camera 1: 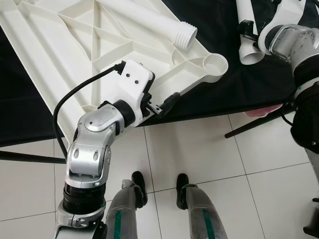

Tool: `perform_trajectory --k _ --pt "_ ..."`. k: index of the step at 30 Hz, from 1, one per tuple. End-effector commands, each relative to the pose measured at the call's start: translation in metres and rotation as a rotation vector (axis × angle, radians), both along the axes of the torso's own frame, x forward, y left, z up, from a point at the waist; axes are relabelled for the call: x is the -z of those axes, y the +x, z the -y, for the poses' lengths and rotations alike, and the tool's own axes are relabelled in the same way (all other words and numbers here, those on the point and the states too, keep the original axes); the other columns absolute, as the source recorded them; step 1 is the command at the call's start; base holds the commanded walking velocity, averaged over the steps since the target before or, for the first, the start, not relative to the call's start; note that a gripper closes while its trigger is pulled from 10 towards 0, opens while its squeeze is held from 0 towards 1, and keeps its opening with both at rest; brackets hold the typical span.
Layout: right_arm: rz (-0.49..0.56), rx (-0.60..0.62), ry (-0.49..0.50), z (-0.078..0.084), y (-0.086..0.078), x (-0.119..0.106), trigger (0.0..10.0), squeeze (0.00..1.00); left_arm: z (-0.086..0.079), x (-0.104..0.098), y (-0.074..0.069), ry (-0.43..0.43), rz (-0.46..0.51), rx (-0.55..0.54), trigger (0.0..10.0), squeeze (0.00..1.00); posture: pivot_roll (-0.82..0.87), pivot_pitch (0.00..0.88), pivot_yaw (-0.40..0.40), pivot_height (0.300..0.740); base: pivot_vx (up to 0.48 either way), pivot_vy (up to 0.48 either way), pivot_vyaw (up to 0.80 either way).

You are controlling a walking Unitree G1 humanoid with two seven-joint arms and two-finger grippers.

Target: Building children table

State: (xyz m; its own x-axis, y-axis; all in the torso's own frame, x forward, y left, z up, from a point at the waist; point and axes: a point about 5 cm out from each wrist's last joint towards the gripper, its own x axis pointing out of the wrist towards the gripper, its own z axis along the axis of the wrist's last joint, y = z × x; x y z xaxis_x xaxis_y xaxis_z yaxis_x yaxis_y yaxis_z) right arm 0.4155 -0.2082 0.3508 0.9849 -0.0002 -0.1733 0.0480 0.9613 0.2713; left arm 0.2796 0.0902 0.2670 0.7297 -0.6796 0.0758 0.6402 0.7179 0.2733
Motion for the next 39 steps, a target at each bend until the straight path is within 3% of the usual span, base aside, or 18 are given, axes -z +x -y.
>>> perform_trajectory --k 1,2,3,14,19,21,22,23,24,25,32,39 --pt "-0.239 -0.043 0.051 -0.007 0.0 0.056 3.4 0.0 0.0 -0.001 -0.001 -0.022 0.012 -0.066 10.0 0.0 -0.06 0.453 0.001 0.74 0.0 0.0 0.0" --pt "-0.261 -0.054 0.07 -0.008 -0.001 0.058 2.9 0.0 0.0 -0.001 -0.001 -0.024 0.013 -0.068 10.0 0.0 -0.07 0.453 -0.002 0.74 0.0 0.0 0.0" --pt "-0.285 -0.049 0.088 -0.007 -0.002 0.063 0.3 0.0 0.0 -0.001 -0.001 -0.027 0.015 -0.07 10.0 0.0 -0.07 0.451 -0.006 0.74 0.0 0.0 0.0" --pt "-0.402 -0.003 0.181 0.005 -0.01 0.084 0.0 0.0 0.001 -0.003 0.002 -0.036 0.023 -0.079 10.0 0.0 -0.08 0.443 -0.011 0.74 0.0 0.0 0.0" --pt "-0.365 -0.024 0.197 0.003 -0.008 0.081 0.0 0.0 0.001 -0.003 0.002 -0.038 0.026 -0.078 10.0 0.0 -0.08 0.436 -0.01 0.74 0.0 0.0 0.0" --pt "-0.257 -0.097 0.285 -0.005 -0.004 0.064 3.6 0.0 0.001 -0.004 0.003 -0.039 0.029 -0.077 10.0 0.0 -0.08 0.423 -0.007 0.74 0.0 0.0 0.0" --pt "-0.257 -0.097 0.285 -0.005 -0.004 0.064 3.6 0.0 0.001 -0.004 0.003 -0.039 0.029 -0.077 10.0 0.0 -0.08 0.423 -0.007 0.74 0.0 0.0 0.0" --pt "-0.195 -0.127 0.284 -0.007 -0.002 0.054 5.7 0.0 0.001 -0.004 0.003 -0.039 0.03 -0.079 10.0 0.0 -0.08 0.417 -0.005 0.74 0.0 0.0 0.0" --pt "-0.129 -0.163 0.3 -0.009 -0.001 0.044 8.5 0.0 0.001 -0.005 0.003 -0.04 0.031 -0.08 10.0 0.0 -0.07 0.412 -0.005 0.74 0.0 0.0 0.0" --pt "-0.09 -0.183 0.304 -0.01 -0.001 0.038 10.0 0.0 0.001 -0.005 0.004 -0.04 0.032 -0.081 10.0 0.0 -0.07 0.412 -0.005 0.74 0.0 0.0 0.0" --pt "0.099 -0.29 0.327 -0.016 -0.003 0.0 10.0 0.0 0.001 -0.008 0.006 -0.059 0.032 -0.076 10.0 0.0 -0.07 0.392 0.002 0.74 0.0 0.0 0.0" --pt "0.145 -0.321 0.324 -0.016 -0.005 -0.01 10.0 0.0 0.001 -0.009 0.008 -0.074 0.029 -0.073 10.0 0.0 -0.07 0.389 0.003 0.74 0.0 0.0 0.0"
